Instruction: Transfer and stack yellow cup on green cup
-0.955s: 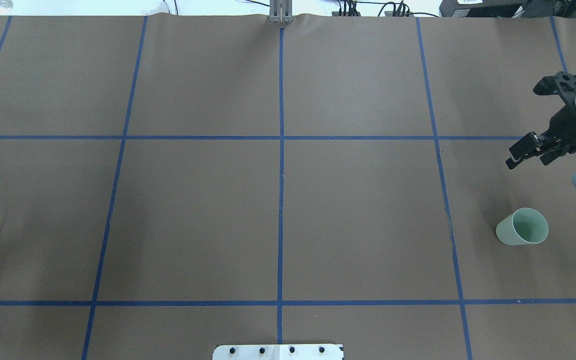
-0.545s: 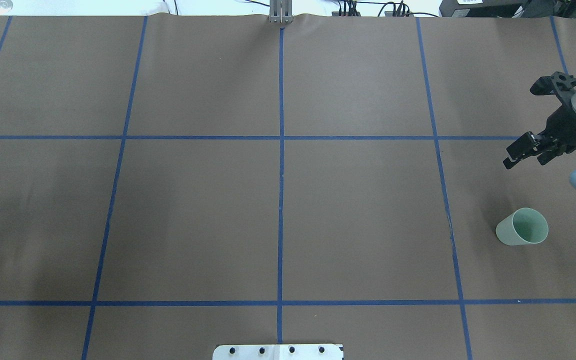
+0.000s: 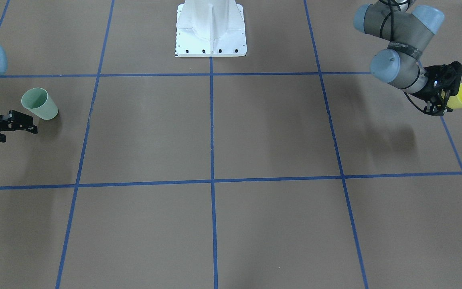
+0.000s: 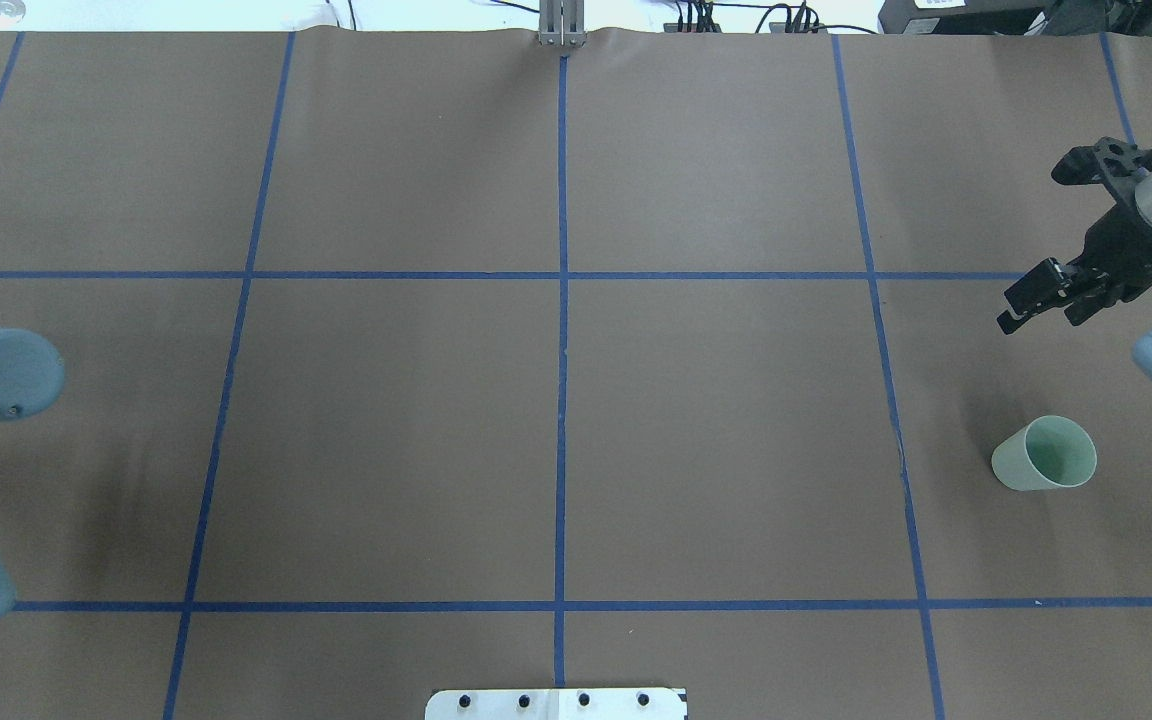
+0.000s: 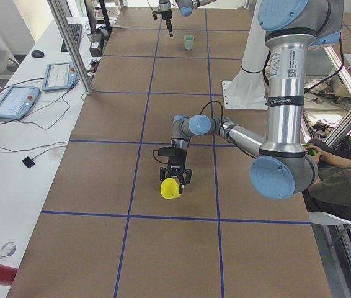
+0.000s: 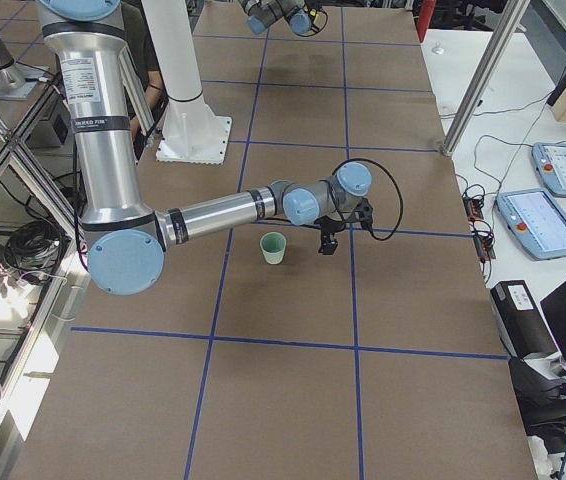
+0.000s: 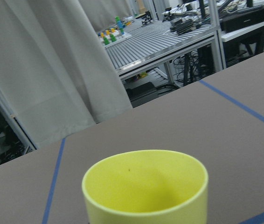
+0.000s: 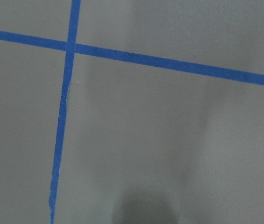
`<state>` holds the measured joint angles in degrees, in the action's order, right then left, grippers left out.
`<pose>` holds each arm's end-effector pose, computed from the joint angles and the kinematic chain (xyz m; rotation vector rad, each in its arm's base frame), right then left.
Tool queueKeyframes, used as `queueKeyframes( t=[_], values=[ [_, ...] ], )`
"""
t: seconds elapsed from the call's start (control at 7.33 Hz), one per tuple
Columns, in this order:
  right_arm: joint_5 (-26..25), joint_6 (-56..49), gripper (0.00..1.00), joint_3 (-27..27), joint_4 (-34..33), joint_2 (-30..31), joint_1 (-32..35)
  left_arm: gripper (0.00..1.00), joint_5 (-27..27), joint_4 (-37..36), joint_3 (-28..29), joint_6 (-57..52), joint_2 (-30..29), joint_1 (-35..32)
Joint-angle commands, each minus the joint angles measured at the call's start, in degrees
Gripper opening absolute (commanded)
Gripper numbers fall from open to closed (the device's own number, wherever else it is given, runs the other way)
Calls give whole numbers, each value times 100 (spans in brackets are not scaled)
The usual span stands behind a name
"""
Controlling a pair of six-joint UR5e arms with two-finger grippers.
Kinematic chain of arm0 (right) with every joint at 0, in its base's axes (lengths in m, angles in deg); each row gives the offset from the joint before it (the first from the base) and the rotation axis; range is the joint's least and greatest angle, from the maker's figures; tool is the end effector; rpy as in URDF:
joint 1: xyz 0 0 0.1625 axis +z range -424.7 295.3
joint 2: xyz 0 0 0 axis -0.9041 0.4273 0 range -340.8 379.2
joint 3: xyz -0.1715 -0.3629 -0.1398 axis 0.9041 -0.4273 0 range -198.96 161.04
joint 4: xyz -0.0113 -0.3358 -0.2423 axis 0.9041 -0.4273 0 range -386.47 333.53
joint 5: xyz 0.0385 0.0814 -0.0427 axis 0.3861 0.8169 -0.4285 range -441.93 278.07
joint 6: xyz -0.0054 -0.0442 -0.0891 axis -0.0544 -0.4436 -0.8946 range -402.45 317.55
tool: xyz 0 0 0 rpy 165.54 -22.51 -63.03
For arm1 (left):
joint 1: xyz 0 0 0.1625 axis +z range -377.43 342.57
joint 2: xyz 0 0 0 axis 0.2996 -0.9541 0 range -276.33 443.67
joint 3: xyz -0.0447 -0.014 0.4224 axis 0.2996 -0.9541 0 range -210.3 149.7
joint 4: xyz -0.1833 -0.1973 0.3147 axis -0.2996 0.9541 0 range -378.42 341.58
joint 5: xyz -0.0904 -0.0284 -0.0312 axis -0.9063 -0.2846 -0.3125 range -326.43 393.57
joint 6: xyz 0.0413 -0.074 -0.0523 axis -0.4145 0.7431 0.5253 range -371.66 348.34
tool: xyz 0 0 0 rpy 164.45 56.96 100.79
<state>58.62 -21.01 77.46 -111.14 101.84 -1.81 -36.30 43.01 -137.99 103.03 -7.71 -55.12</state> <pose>-0.2005 -0.5156 0.5178 -0.0754 -0.9261 -0.2389 0.2646 -0.4162 0.5680 0.3453 -0.2125 -1.0454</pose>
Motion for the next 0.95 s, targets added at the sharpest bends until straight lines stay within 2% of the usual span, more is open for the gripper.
queueKeyframes(
  t=[0.0,0.14,0.27,0.41,0.55,0.68,0.82],
  values=[
    [-10,-8,100,35,12,-54,-5,66,1085,532,133,-752,-597,355],
    [-19,-16,100,-17,47,-150,-5,66,1395,762,169,-946,-939,532],
    [-71,1,100,-122,38,-369,-5,66,1581,1226,169,-1583,-1308,612],
    [-63,1,100,-323,47,-615,-5,65,1800,1953,187,-2242,-1555,761],
    [-81,1,100,-430,47,-869,-5,66,1802,3065,204,-3163,-1610,867],
    [-81,19,100,-614,47,-1203,-5,66,1741,4625,727,-4242,-2028,920],
    [-81,332,100,-624,47,-1397,-31,66,1671,6442,1724,-5027,-2528,1060]
  ],
)
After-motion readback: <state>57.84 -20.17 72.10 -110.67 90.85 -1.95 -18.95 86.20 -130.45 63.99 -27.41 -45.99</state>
